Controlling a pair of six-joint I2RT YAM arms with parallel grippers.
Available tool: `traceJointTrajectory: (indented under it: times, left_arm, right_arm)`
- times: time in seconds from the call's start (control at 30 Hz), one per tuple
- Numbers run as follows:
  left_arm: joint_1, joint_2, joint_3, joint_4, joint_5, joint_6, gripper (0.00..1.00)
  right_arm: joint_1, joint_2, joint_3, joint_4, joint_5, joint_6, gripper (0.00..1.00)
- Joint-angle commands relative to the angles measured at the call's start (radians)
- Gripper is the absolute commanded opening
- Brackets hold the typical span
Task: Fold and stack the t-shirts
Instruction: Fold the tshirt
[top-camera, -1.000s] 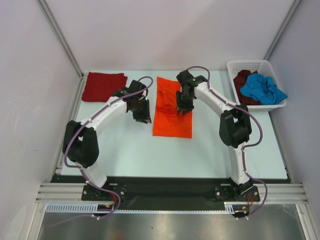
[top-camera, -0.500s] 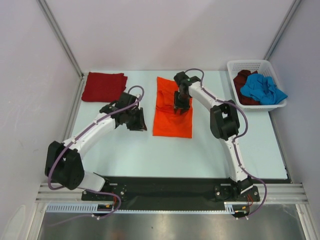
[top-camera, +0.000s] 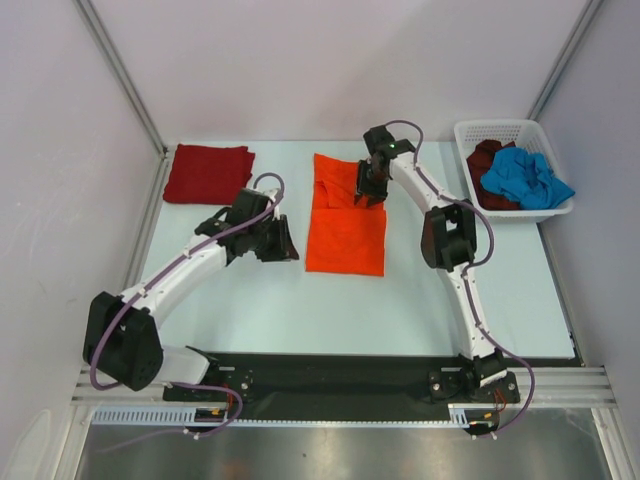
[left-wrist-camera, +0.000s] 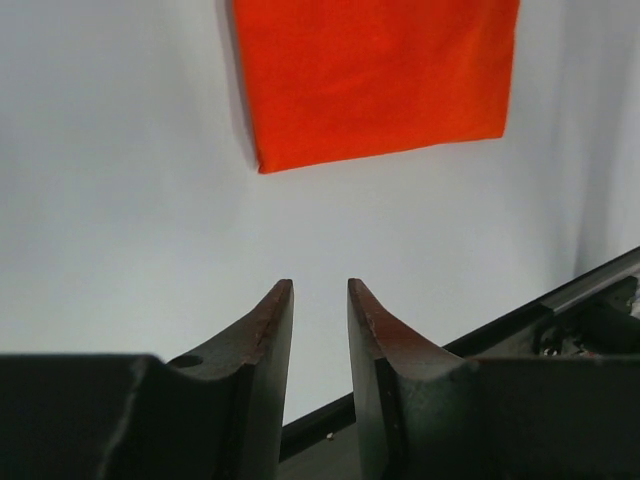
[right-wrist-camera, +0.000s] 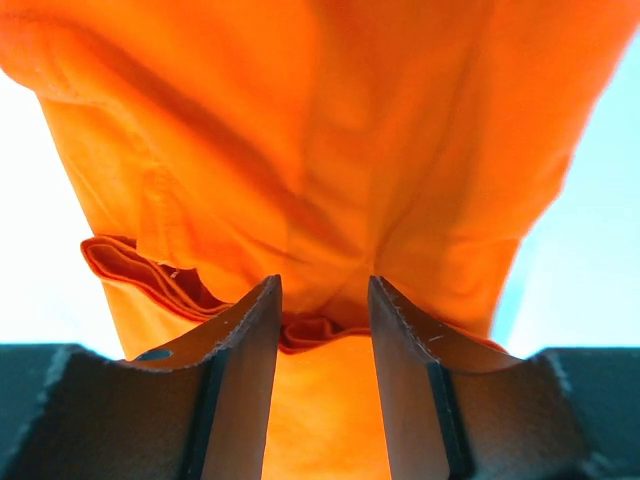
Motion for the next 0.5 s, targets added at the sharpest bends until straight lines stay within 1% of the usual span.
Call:
traceJointTrajectory:
  times: [0.0, 0.07, 0.17, 0.27, 0.3, 0.33, 0.37, 0.4, 0.43, 0.47]
  left_arm:
    - [-0.004, 0.047, 0.038, 0.121, 0.072, -0.042, 0.35]
    - [-0.006, 0.093, 0.064, 0.121, 0.101, -0.033, 0.36]
    - [-0.004, 0.159, 0.089, 0.144, 0.136, -0.001, 0.38]
    - [-0.006, 0.248, 0.132, 0.149, 0.205, 0.031, 0.32]
    - [-0.006, 0.273, 0.161, 0.143, 0.218, 0.037, 0.28]
    - [-0.006, 0.306, 0.176, 0.130, 0.222, 0.042, 0.27]
    - [-0.004, 0.320, 0.187, 0.129, 0.215, 0.042, 0.27]
    - [-0.004, 0.329, 0.202, 0.130, 0.212, 0.042, 0.26]
    - [-0.003, 0.337, 0.207, 0.144, 0.212, 0.041, 0.26]
    - [-0.004, 0.358, 0.210, 0.150, 0.222, 0.039, 0.26]
  right_arm:
    - [-0.013, -0.079, 0.017, -0.036, 0.008, -0.034, 0.47]
    - [-0.014, -0.159, -0.048, -0.036, 0.035, -0.050, 0.47]
    - [-0.014, -0.243, -0.111, -0.059, 0.019, -0.064, 0.47]
    - [-0.011, -0.309, -0.194, -0.074, -0.009, -0.072, 0.44]
    - [-0.007, -0.358, -0.278, -0.064, -0.030, -0.078, 0.42]
    - [-0.005, -0.394, -0.326, -0.050, -0.038, -0.084, 0.40]
    - [-0.004, -0.426, -0.390, -0.030, -0.052, -0.087, 0.38]
    - [0.003, -0.492, -0.505, 0.019, -0.059, -0.092, 0.33]
    - [0.001, -0.526, -0.580, 0.056, -0.073, -0.092, 0.30]
    - [0.001, -0.556, -0.648, 0.097, -0.110, -0.090, 0.28]
